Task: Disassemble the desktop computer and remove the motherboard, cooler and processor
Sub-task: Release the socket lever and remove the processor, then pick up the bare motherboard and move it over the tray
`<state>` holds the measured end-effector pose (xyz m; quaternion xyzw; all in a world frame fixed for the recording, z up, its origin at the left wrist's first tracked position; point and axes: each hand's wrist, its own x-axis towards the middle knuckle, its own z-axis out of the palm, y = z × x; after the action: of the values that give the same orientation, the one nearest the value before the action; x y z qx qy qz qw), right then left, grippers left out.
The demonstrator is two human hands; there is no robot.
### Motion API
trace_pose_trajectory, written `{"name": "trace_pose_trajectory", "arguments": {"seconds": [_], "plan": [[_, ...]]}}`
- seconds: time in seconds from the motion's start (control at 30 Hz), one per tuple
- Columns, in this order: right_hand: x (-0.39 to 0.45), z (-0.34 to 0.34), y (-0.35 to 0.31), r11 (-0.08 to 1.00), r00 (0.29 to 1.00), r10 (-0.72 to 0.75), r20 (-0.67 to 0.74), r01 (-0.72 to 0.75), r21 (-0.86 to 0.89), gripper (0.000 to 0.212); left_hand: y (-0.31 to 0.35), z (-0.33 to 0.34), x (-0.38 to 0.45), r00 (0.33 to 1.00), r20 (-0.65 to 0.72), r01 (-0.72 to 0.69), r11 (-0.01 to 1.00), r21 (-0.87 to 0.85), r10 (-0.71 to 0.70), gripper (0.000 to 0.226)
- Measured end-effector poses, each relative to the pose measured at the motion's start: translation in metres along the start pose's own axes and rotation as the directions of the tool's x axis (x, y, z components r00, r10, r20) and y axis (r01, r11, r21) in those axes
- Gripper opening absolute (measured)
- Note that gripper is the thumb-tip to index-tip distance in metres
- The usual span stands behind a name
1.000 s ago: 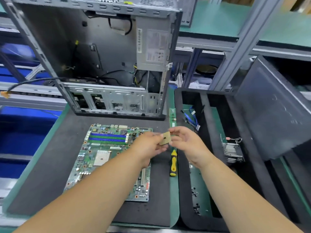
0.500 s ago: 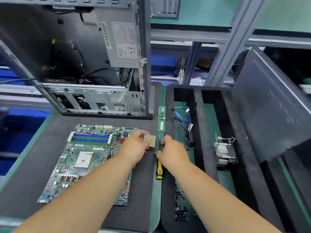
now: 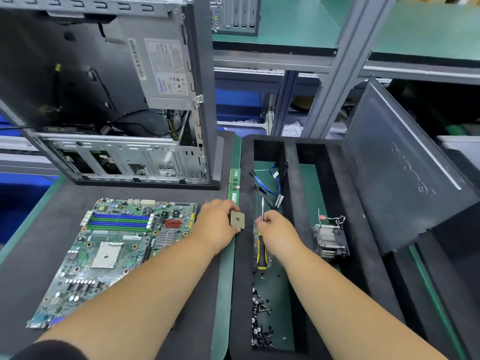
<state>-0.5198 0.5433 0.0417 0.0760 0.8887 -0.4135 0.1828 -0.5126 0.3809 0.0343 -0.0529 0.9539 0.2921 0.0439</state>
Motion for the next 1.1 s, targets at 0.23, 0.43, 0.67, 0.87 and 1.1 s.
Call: {"name": "trace_pose_trajectory", "arguments": {"seconds": [0.23, 0.43, 0.67, 0.87, 1.1], "plan": [[-0.009, -0.003, -0.003, 0.998, 0.999, -0.008, 0.046, 0.005, 0.06, 0.021, -0.005, 0.003, 0.002, 0.995, -0.052, -0.064, 0.955, 0.289, 0.082, 0.053], [-0.021, 0.001, -0.03, 0.98, 0.992, -0.078, 0.103, 0.057, 0.188, 0.016, -0.014, -0.029, -0.03, 0.956, -0.125, -0.249, 0.961, 0.121, 0.264, 0.049], [-0.038, 0.029, -0.091, 0.901, 0.951, -0.272, 0.15, 0.197, 0.387, 0.01, -0.029, -0.075, -0.076, 0.994, -0.096, -0.002, 0.864, -0.504, -0.054, 0.02], [-0.06, 0.068, -0.129, 0.85, 0.903, -0.359, 0.237, 0.211, 0.483, 0.004, -0.064, -0.111, -0.107, 0.971, -0.192, 0.009, 0.827, -0.562, -0.142, 0.019], [-0.099, 0.127, -0.149, 0.918, 0.887, -0.341, 0.31, 0.243, 0.314, 0.011, -0.138, -0.145, -0.157, 0.918, -0.28, 0.086, 0.829, -0.552, -0.282, 0.013]]}}
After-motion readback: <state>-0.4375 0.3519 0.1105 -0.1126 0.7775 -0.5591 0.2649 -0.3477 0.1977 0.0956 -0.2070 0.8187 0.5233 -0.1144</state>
